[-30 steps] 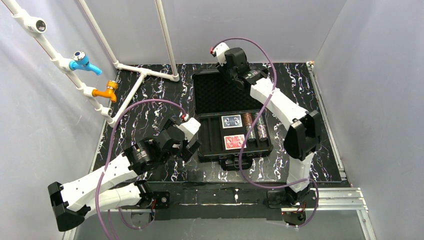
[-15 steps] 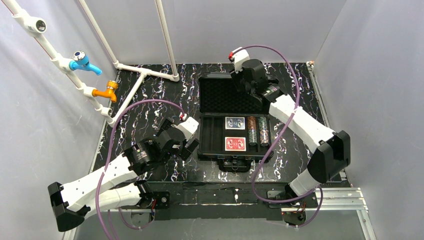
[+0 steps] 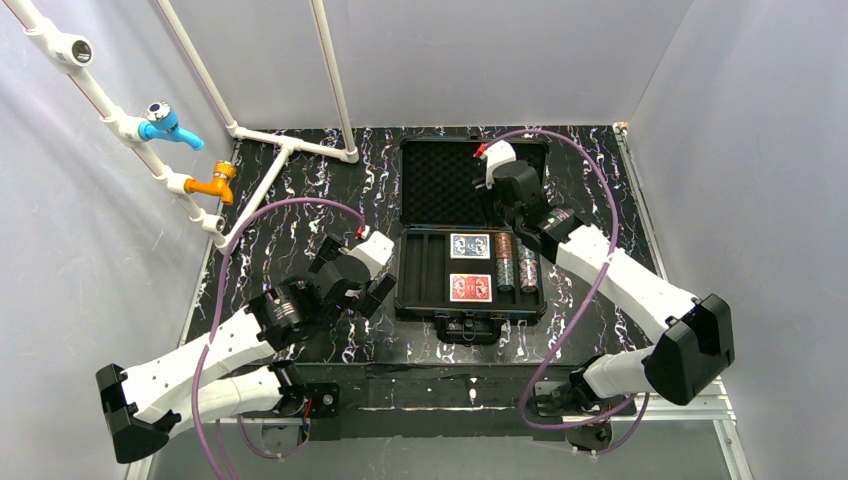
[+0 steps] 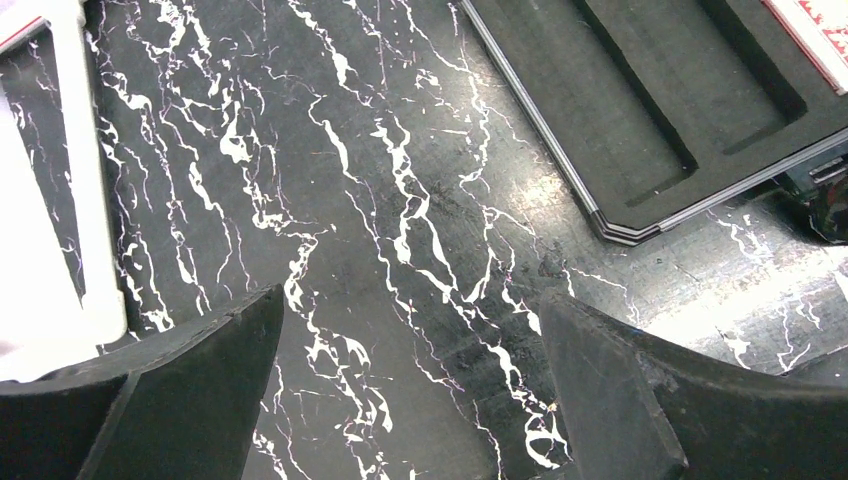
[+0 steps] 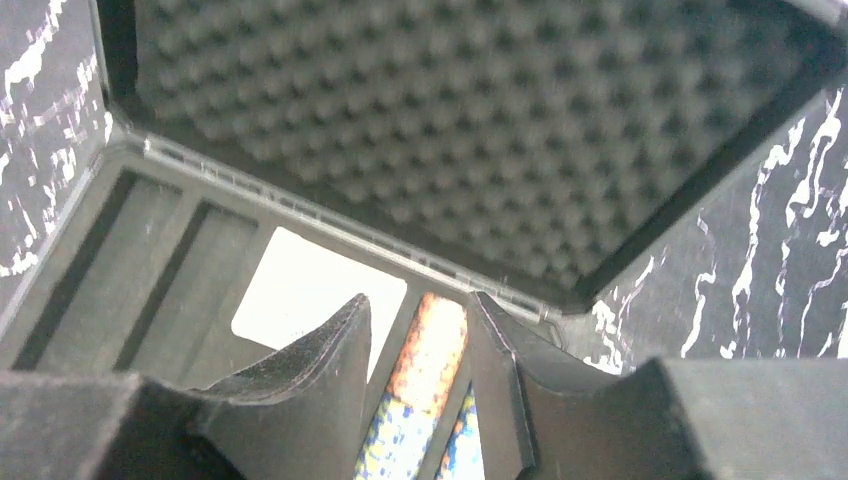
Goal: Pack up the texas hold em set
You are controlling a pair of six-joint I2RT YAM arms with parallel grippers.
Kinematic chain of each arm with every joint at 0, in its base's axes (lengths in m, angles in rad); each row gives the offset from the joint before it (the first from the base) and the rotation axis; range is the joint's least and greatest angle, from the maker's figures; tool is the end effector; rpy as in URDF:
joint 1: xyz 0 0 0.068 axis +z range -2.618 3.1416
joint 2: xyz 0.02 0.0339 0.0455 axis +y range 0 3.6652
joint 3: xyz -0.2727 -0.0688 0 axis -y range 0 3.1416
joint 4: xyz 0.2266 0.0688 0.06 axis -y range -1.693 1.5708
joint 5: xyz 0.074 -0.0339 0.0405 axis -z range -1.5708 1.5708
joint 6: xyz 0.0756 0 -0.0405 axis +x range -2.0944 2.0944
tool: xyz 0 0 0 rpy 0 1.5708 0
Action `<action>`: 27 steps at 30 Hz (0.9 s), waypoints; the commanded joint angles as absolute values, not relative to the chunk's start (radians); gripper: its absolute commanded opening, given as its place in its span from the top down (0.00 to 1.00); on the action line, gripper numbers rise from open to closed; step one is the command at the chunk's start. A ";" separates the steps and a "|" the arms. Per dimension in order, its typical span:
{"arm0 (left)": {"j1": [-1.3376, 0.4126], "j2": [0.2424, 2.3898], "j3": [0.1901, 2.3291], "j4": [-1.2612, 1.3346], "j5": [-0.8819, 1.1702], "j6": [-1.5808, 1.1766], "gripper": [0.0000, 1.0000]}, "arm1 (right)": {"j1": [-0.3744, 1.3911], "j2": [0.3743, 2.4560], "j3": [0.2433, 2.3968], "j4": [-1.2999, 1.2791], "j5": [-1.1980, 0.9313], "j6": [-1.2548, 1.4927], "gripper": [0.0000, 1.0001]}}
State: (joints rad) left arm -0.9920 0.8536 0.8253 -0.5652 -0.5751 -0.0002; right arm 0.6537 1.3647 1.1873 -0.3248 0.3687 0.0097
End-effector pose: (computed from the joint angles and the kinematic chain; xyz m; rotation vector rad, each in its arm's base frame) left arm 0.1345 -0.1306 0.2957 0.6866 1.9415 0.0143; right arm 0.2742 0.1757 0.3299 -0.4288 1.9910 0.0332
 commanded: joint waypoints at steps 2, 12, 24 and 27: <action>-0.994 0.838 0.814 -0.578 -0.644 -0.022 0.01 | 0.689 1.263 1.090 -0.336 0.406 0.074 0.52; -0.994 0.836 0.813 -0.578 -0.650 -0.028 0.01 | 0.718 1.142 1.019 -0.379 0.431 0.126 0.49; -0.940 0.825 0.844 -0.520 -0.487 -0.065 0.01 | 0.718 0.971 0.902 -0.402 0.468 0.312 0.30; -0.844 0.905 0.927 -0.476 -0.297 -0.111 0.02 | 0.718 0.925 0.844 -0.388 0.481 0.408 0.27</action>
